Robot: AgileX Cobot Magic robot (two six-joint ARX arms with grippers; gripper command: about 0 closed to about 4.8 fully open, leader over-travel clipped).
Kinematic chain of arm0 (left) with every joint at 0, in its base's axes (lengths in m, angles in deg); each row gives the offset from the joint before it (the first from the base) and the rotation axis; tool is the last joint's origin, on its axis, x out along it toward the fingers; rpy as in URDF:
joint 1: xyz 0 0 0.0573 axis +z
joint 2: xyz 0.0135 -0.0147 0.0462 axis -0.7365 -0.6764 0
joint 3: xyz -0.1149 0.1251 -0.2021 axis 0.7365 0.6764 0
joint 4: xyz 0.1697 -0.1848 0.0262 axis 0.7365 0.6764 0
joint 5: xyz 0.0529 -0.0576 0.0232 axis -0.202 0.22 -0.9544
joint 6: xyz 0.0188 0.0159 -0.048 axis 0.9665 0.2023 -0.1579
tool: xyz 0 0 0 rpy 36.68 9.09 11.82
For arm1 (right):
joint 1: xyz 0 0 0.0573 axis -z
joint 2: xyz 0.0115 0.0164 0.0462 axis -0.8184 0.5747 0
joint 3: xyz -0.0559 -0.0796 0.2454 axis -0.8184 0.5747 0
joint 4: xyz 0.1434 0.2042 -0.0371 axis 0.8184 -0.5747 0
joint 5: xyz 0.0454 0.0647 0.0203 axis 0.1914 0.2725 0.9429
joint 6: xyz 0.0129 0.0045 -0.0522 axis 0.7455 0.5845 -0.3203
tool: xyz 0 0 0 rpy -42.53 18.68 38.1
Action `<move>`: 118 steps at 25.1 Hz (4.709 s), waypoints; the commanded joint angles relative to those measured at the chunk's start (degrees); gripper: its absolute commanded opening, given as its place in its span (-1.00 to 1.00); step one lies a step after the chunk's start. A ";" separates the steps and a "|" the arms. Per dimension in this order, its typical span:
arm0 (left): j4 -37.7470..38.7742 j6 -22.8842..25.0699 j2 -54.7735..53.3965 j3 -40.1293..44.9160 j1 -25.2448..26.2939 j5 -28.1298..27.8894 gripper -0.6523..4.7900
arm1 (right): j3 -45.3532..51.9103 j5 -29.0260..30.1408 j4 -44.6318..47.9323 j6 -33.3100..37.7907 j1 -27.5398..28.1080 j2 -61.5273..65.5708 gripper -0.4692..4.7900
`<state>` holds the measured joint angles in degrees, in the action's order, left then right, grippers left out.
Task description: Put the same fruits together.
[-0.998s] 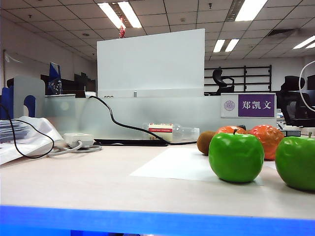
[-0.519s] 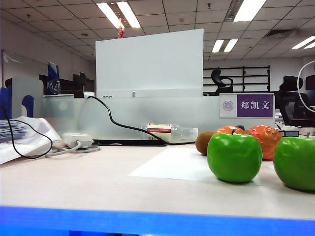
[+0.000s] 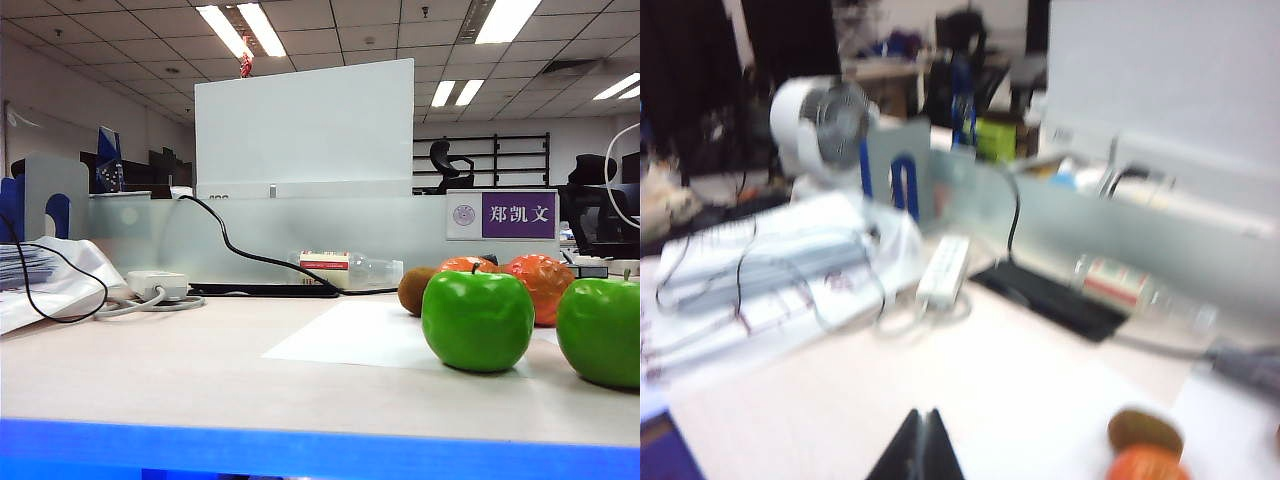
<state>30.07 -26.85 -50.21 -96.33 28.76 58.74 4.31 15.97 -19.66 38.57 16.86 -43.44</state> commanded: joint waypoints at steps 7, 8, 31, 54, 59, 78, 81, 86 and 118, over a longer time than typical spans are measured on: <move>-11.19 -1.05 0.09 7.72 0.00 8.52 -0.78 | 14.73 1.79 21.97 6.49 0.70 -2.78 -0.84; -12.26 -1.05 0.11 8.74 0.00 8.55 -0.78 | 16.59 1.33 24.74 7.65 0.83 -2.95 -0.84; -18.08 -4.96 0.11 19.21 0.00 9.73 -0.78 | 34.71 1.07 36.11 16.70 1.62 -2.97 -0.84; -20.04 -4.37 0.11 32.39 0.00 9.46 -0.78 | 41.22 1.11 37.00 10.88 7.54 -2.93 -0.84; -26.93 -2.16 0.07 36.83 0.00 9.16 -0.78 | 41.22 0.98 36.04 7.19 12.17 -2.86 -0.84; -34.12 5.55 0.13 38.03 0.00 8.44 -0.78 | 41.16 0.57 39.47 6.05 22.67 -2.84 -0.84; -34.12 5.55 0.13 38.03 0.00 8.44 -0.78 | 41.16 0.52 39.36 6.03 22.69 -2.84 -0.84; -34.14 5.53 0.13 38.03 0.00 8.44 -0.78 | 41.16 0.55 39.36 6.03 22.69 -2.84 -0.84; -35.45 -3.98 0.13 38.03 20.17 3.04 -0.78 | 41.16 0.52 39.36 6.03 22.69 -2.86 -0.84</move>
<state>-4.53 -30.67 -50.14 -58.26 48.87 61.93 45.56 16.58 18.81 44.62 39.59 -46.30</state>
